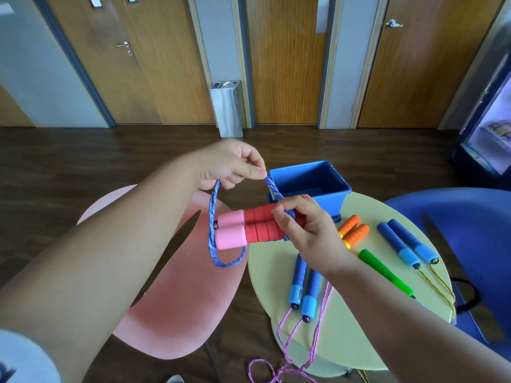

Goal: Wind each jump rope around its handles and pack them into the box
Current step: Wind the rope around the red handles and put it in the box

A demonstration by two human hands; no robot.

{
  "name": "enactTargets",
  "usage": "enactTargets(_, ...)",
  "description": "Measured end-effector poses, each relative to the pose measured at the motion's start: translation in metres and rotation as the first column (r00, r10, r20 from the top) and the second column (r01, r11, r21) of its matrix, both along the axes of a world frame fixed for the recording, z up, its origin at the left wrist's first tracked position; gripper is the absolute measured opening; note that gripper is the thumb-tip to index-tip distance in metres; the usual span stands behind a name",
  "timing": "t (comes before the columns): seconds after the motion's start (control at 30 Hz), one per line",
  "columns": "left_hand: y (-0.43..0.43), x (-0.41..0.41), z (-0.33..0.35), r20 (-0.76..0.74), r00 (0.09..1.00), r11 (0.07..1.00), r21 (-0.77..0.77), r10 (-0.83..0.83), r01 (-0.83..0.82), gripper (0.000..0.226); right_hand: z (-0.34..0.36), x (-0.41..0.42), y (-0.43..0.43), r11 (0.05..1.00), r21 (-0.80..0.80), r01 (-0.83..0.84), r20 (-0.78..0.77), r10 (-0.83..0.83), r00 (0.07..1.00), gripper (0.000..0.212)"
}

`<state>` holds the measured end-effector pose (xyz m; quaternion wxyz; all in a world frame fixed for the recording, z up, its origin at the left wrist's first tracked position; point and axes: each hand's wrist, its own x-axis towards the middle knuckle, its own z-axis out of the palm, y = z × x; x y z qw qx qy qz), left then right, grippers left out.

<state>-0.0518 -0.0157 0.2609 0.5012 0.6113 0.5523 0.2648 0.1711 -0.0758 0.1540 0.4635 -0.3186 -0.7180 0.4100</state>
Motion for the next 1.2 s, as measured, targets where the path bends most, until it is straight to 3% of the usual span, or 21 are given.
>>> enactTargets(0.1,0.002,0.011,-0.001,-0.341,0.939,0.947,0.316,0.052,0.062,0.018,0.0,-0.001,0.001,1.0,0.012,-0.003,-0.007,0.004,1.0,0.009)
enactTargets(0.17,0.002,0.013,-0.004,-0.454,0.886,0.893,0.432,0.095,0.125,0.021,-0.001,-0.001,0.001,1.0,0.021,-0.013,-0.011,0.013,1.0,0.008)
enactTargets(0.3,0.003,-0.002,-0.012,-0.349,0.937,0.934,0.336,0.001,0.124,0.008,0.0,0.006,0.001,0.999,0.03,-0.038,0.032,0.037,0.999,0.007)
enactTargets(0.43,0.0,-0.014,-0.014,-0.193,0.979,0.998,0.004,-0.068,0.07,0.009,0.0,0.013,0.005,0.999,0.012,-0.038,0.124,0.036,0.992,0.008)
enactTargets(0.57,-0.001,-0.025,0.003,-0.192,0.961,0.953,-0.266,-0.2,0.146,0.02,-0.001,0.016,0.009,1.0,0.014,-0.026,0.193,0.023,0.981,0.011)
enactTargets(0.63,0.003,-0.025,0.0,-0.179,0.97,0.972,-0.193,-0.165,0.13,0.02,0.001,0.014,0.007,0.998,0.037,-0.042,0.18,0.034,0.983,0.01)
enactTargets(0.77,-0.003,-0.027,-0.022,-0.119,0.989,0.972,0.227,0.082,-0.053,0.007,0.01,0.005,-0.004,0.996,-0.057,-0.074,-0.012,0.073,0.997,0.009)
enactTargets(0.83,0.006,-0.025,-0.056,-0.185,0.975,0.981,0.17,0.122,-0.09,0.009,0.016,0.0,-0.006,0.985,-0.14,-0.103,-0.14,0.083,0.987,0.01)
enactTargets(0.87,0.004,-0.02,-0.077,-0.279,0.946,0.986,0.045,0.164,-0.158,0.01,0.019,-0.002,-0.006,0.979,-0.173,-0.11,-0.184,0.078,0.98,0.011)
enactTargets(0.9,-0.017,-0.016,-0.097,-0.381,0.914,0.961,-0.171,0.14,-0.218,0.009,0.022,-0.005,-0.005,0.974,-0.199,-0.106,-0.21,0.063,0.976,0.012)
enactTargets(0.93,-0.035,-0.012,-0.112,-0.49,0.862,0.907,-0.291,0.131,-0.303,0.019,0.023,-0.009,-0.002,0.973,-0.209,-0.093,-0.22,0.046,0.974,0.013)
enactTargets(0.97,-0.055,0.0,-0.122,-0.471,0.872,0.925,-0.254,0.136,-0.281,0.027,0.023,-0.013,0.002,0.974,-0.213,-0.072,-0.223,0.024,0.975,0.013)
enactTargets(1.03,-0.058,0.04,-0.136,-0.207,0.957,0.979,0.031,0.205,-0.203,0.027,0.018,-0.019,0.013,0.977,-0.214,-0.013,-0.216,-0.035,0.976,0.014)
enactTargets(1.1,-0.088,0.062,-0.134,-0.039,0.984,0.982,0.089,0.171,-0.167,0.032,0.006,-0.024,0.026,0.976,-0.211,0.062,-0.179,-0.101,0.979,0.013)
enactTargets(1.2,-0.099,0.082,-0.137,-0.202,0.97,0.988,0.105,0.135,-0.116,0.034,-0.014,-0.027,0.037,0.966,-0.202,0.16,-0.092,-0.181,0.979,0.013)
